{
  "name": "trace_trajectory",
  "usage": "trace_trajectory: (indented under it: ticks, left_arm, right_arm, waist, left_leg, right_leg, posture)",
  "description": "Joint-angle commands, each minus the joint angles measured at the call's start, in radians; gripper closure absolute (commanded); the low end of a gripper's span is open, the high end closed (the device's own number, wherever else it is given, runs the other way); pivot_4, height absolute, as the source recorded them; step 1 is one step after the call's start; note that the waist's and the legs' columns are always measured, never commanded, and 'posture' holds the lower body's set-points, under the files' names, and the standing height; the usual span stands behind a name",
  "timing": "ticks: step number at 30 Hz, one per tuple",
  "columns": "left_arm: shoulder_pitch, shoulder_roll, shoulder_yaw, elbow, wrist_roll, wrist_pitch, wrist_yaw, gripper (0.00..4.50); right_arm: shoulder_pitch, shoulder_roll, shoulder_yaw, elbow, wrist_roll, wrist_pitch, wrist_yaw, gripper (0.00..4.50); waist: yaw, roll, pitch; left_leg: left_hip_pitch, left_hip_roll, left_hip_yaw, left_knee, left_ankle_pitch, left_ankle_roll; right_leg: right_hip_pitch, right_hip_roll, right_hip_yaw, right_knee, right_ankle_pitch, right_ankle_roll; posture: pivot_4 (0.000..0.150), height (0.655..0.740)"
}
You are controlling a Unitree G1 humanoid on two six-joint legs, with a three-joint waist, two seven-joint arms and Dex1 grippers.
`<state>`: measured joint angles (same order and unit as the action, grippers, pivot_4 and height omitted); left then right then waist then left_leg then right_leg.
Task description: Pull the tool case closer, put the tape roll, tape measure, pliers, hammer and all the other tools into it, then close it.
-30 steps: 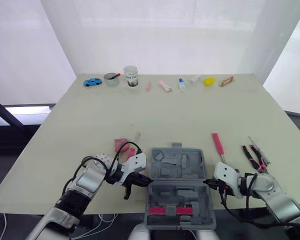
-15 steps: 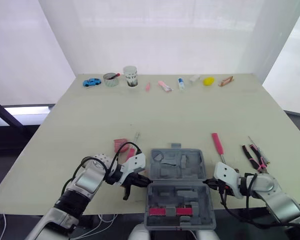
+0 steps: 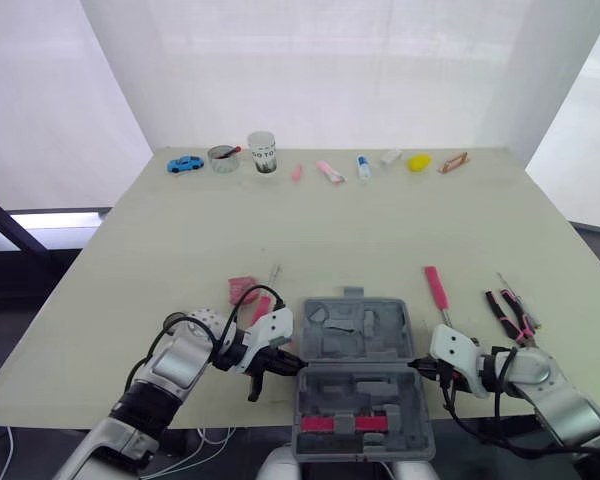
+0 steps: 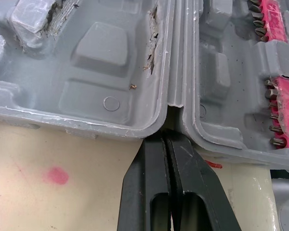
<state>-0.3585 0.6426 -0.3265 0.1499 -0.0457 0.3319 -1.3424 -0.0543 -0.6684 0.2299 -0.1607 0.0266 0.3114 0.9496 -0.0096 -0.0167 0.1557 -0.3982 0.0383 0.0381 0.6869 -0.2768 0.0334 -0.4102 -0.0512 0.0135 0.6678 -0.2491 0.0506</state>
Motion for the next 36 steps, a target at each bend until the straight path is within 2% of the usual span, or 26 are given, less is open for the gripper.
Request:
trace_trajectory:
  ticks: [1, 13, 21, 28, 33, 36]
  left_arm:
    - [0.0, -0.002, -0.011, -0.005, -0.01, -0.017, -0.003, 4.41]
    - [-0.001, 0.001, -0.003, 0.005, -0.011, -0.021, 0.001, 4.41]
    - [-0.001, 0.007, 0.037, -0.008, -0.052, -0.014, 0.014, 4.41]
    - [0.03, 0.051, 0.081, -0.071, -0.122, 0.033, 0.003, 4.41]
    - [0.117, 0.113, 0.162, -0.185, -0.241, 0.093, -0.04, 4.41]
    - [0.182, 0.11, 0.256, -0.245, -0.328, 0.129, -0.001, 4.41]
  right_arm:
    - [-0.011, -0.005, -0.013, -0.029, 0.016, -0.018, 0.001, 4.5]
    - [-0.005, -0.006, -0.024, -0.015, 0.013, -0.036, -0.012, 4.5]
    - [0.033, -0.033, -0.09, -0.003, 0.034, -0.056, -0.032, 4.5]
    - [0.097, -0.055, -0.194, -0.006, 0.084, -0.095, -0.046, 4.5]
    - [0.167, -0.029, -0.31, -0.013, 0.16, -0.144, -0.073, 4.5]
    - [0.207, 0.022, -0.397, -0.018, 0.255, -0.174, -0.08, 4.5]
  waist:
    - [0.0, 0.0, 0.0]
    - [0.0, 0.0, 0.0]
    - [0.001, 0.0, 0.0]
    - [0.0, 0.0, 0.0]
    - [-0.001, 0.0, 0.0]
    - [-0.001, 0.0, 0.0]
  left_leg:
    - [0.0, 0.0, 0.0, 0.0, 0.0, 0.0]
    - [0.0, 0.0, 0.0, 0.0, 0.0, 0.0]
    - [0.0, 0.0, 0.0, 0.0, 0.0, 0.0]
    - [0.0, 0.0, 0.0, 0.0, 0.0, 0.0]
    - [0.0, 0.001, 0.0, -0.001, 0.0, 0.0]
    - [0.0, 0.001, 0.0, -0.002, 0.0, 0.0]
  right_leg:
    - [0.0, 0.0, 0.0, 0.0, 0.0, 0.0]
    - [0.0, 0.0, 0.0, 0.0, 0.0, 0.0]
    - [0.0, 0.0, 0.0, 0.0, 0.0, 0.0]
    - [0.0, 0.0, 0.0, 0.0, 0.0, 0.0]
    - [0.0, 0.0, 0.0, -0.001, 0.0, 0.0]
    - [0.0, 0.0, 0.0, -0.002, 0.0, 0.0]
  posture:
    - [0.15, 0.74]
    - [0.15, 0.74]
    - [0.15, 0.74]
    - [0.15, 0.74]
    - [0.15, 0.74]
    - [0.15, 0.74]
